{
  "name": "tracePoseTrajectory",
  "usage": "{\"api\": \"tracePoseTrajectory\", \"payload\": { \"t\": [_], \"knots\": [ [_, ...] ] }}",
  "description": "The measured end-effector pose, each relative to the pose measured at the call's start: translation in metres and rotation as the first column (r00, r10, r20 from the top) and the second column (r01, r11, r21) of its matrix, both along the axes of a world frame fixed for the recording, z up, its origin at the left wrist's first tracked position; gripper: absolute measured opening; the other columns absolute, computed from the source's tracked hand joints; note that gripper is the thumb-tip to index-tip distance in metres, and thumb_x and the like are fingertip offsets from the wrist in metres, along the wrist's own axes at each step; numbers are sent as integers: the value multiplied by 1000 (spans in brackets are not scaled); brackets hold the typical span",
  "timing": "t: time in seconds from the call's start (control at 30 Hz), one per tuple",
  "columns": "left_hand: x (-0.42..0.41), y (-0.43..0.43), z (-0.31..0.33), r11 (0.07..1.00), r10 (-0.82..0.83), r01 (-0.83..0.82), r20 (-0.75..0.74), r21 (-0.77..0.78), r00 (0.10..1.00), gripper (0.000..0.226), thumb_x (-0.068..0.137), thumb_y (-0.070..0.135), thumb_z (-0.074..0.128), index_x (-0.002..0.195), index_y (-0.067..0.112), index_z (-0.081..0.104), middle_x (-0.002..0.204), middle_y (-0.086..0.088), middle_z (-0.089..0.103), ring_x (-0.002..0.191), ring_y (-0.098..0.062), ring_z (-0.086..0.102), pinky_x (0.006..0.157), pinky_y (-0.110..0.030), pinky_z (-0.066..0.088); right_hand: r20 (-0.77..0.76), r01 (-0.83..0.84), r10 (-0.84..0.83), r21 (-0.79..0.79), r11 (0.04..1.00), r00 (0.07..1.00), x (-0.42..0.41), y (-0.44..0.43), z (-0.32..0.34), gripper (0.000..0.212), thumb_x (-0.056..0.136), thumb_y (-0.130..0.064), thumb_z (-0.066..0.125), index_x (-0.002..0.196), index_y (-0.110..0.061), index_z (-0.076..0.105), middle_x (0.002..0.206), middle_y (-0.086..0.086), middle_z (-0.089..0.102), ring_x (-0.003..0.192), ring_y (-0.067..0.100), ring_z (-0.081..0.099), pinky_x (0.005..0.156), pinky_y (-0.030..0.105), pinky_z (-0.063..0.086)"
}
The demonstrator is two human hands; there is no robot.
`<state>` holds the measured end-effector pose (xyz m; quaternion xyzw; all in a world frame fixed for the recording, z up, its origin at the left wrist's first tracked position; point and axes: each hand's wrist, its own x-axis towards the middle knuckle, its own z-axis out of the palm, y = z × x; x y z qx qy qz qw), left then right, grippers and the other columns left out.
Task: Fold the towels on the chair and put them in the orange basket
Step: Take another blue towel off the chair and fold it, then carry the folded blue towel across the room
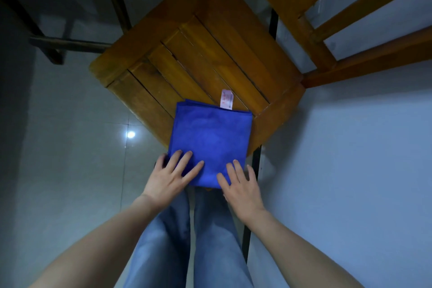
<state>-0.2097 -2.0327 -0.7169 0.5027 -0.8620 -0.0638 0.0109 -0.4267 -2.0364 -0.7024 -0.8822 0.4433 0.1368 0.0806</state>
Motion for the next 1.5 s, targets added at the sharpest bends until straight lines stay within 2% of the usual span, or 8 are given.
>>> {"api": "tracePoseTrajectory", "payload": {
  "t": [0.1,0.27,0.43,0.57,0.83,0.97,1.3,1.5],
  "knots": [
    [-3,-12,-2,1000,-23,23,-14,-9,1000,53,70,15,33,121,20,44,115,-18,43,97,-35,43,68,-43,53,30,15,-10,-174,985,1000,6,-7,-8,52,55,-21,76,100,-17,50,100,14,61,98,32,47,84,46,35],
    [0,-21,12,997,-61,64,-64,35,996,36,69,14,37,104,13,47,95,-15,66,81,-34,60,49,-29,50,150,18,8,-172,985,989,12,-21,3,49,51,-15,74,88,-14,43,73,7,56,72,29,49,65,33,49],
    [3,-41,56,997,-7,14,-90,74,996,29,67,15,35,95,13,44,80,-10,63,72,-29,58,38,-25,44,223,10,58,-291,957,973,10,-46,51,17,67,-9,44,83,-14,40,62,3,53,56,23,52,52,26,41],
    [3,-59,107,998,62,-64,-84,-14,994,29,65,14,34,92,13,43,78,-8,62,76,-25,44,36,-24,40,256,10,99,-391,920,962,6,-72,103,16,70,-12,45,85,-15,42,63,3,53,56,23,53,50,28,41],
    [23,-92,243,967,138,-153,-88,-205,987,35,61,6,53,95,11,45,80,-10,63,66,-29,59,35,-26,41,311,-37,253,-562,826,916,24,-131,228,18,69,-4,47,84,-12,42,62,7,53,53,25,51,45,29,39],
    [44,-108,313,913,192,-208,-82,-350,978,27,68,9,39,95,11,45,83,-11,65,68,-30,60,36,-28,45,300,-117,405,-662,741,864,44,-165,294,19,73,-3,46,91,-10,44,66,9,57,55,26,54,46,29,43],
    [137,-84,458,745,395,-344,-39,-572,918,56,51,2,78,98,10,48,88,-13,66,73,-31,62,43,-32,52,224,-228,715,-849,477,663,157,-205,436,20,75,-2,48,92,-10,43,68,8,57,55,24,54,46,29,44],
    [221,-33,517,565,493,-332,-14,-755,870,31,71,9,43,102,12,47,88,-11,66,75,-29,64,51,-29,53,135,-281,823,-899,335,552,255,-187,501,44,59,-2,68,96,-10,45,73,7,59,59,22,54,44,26,45]
  ]
}}
